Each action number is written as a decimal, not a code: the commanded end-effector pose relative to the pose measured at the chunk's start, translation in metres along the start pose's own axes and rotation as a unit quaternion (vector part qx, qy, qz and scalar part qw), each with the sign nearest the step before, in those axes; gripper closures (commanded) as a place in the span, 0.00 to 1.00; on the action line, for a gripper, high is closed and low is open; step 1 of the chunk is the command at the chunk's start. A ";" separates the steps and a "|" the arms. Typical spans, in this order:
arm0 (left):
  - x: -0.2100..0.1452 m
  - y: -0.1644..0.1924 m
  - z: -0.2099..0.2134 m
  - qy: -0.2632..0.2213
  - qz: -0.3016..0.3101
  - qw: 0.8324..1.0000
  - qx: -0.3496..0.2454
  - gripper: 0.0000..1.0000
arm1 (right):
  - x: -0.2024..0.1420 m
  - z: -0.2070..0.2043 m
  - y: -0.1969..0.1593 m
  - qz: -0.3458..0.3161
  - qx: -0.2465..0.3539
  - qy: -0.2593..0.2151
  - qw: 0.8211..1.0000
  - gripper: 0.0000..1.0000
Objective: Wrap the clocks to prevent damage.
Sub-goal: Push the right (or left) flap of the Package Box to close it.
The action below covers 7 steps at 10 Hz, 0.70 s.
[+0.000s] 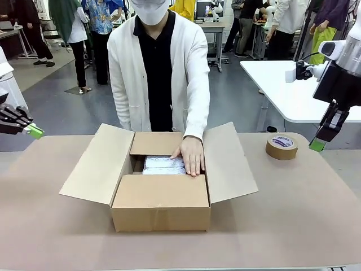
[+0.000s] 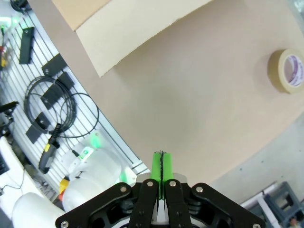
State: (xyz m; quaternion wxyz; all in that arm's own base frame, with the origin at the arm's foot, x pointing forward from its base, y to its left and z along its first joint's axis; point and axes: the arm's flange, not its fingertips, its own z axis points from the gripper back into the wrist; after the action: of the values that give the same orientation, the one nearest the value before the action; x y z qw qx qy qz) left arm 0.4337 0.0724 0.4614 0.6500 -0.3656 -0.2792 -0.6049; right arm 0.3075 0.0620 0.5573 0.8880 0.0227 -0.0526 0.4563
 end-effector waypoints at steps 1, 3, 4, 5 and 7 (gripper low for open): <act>0.002 -0.003 0.003 0.056 0.016 0.998 0.021 1.00 | -0.001 -0.002 0.000 0.004 0.007 -0.004 1.000 0.99; 0.000 0.000 0.000 0.000 0.000 1.000 0.000 1.00 | -0.001 -0.002 0.000 0.004 0.007 -0.004 1.000 0.99; 0.000 0.000 0.000 0.000 0.000 1.000 0.000 1.00 | -0.001 -0.002 0.000 0.004 0.007 -0.004 1.000 0.99; 0.000 0.000 0.000 0.000 0.000 1.000 0.000 1.00 | -0.001 -0.002 0.000 0.004 0.007 -0.004 1.000 0.99; -0.031 0.021 -0.018 0.008 0.040 0.999 -0.003 1.00 | -0.001 -0.002 0.000 0.004 0.007 -0.004 1.000 0.99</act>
State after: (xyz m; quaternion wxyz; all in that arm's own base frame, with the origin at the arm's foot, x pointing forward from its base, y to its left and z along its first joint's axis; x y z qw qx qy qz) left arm 0.4353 0.0721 0.4498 0.6625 -0.3646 -0.2604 -0.6003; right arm 0.3074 0.0621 0.5574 0.8879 0.0225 -0.0527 0.4565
